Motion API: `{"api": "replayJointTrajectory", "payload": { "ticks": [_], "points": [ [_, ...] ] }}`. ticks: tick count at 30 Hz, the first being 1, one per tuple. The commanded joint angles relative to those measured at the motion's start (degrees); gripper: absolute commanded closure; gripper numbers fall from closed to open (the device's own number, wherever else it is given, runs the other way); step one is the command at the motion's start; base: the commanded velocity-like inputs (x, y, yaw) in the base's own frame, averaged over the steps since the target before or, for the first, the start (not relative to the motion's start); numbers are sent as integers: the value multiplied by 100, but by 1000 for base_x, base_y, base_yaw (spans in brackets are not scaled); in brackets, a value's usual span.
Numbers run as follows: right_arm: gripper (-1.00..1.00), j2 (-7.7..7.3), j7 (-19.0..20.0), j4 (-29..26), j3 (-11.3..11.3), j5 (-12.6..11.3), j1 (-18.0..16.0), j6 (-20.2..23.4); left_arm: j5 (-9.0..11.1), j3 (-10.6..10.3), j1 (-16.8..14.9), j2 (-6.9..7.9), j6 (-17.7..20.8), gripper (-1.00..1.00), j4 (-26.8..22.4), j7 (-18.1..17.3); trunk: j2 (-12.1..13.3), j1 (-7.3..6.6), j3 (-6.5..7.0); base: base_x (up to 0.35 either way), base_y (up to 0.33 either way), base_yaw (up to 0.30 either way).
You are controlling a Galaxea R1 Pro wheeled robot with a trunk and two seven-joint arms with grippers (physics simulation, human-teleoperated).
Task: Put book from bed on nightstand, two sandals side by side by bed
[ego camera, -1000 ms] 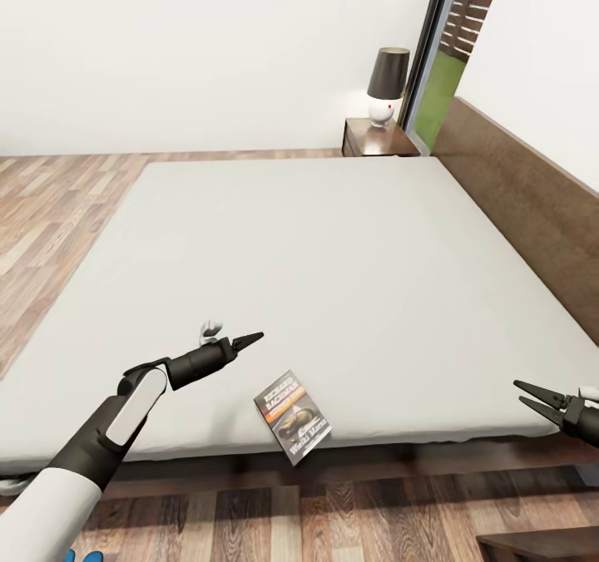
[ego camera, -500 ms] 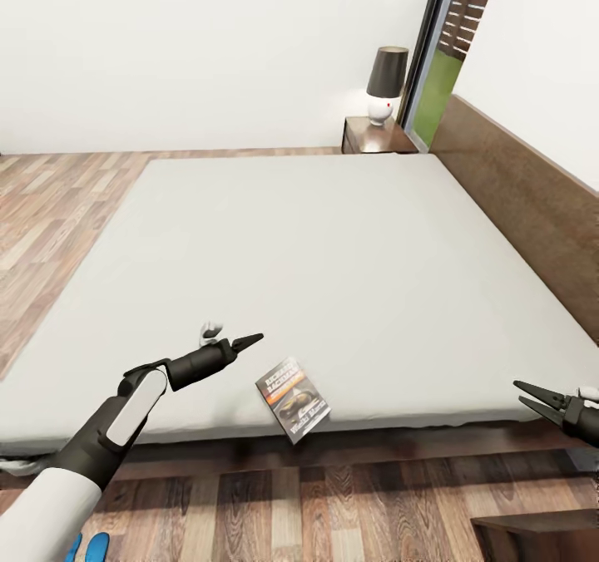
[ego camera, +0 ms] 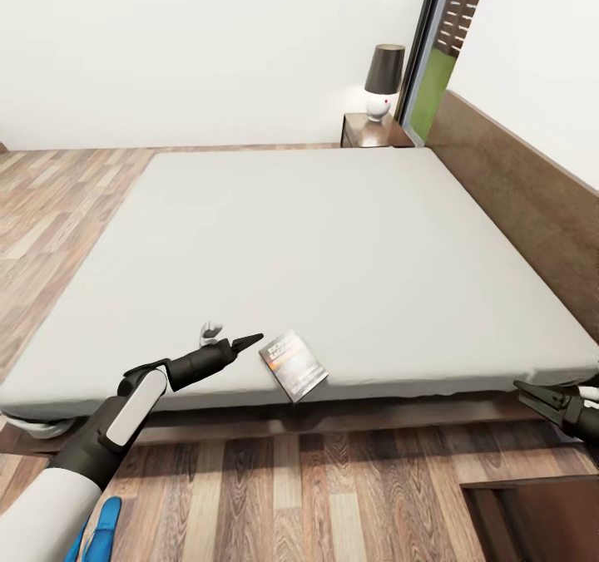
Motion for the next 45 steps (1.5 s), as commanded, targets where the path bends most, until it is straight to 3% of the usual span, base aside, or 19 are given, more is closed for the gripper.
{"api": "replayJointTrajectory", "payload": {
  "ticks": [1,11,35,45],
  "points": [
    [-100,-1,5,2,-3,-21,0,38,48,-7,-3,4,36,-100,-1,8,-2,-1,-4,-39,0,0],
    [-100,-1,5,2,-1,-21,-1,38,49,-7,-3,4,39,-100,-1,8,-2,-1,-4,-9,0,11],
    [-100,-1,35,2,-26,-21,0,47,57,-9,-3,-1,39,-100,7,5,-2,-1,-4,0,0,198],
    [-100,-1,34,2,-30,-21,-4,47,58,-6,-3,-4,43,-100,8,5,-2,-1,-4,-254,0,7]
  ]
}}
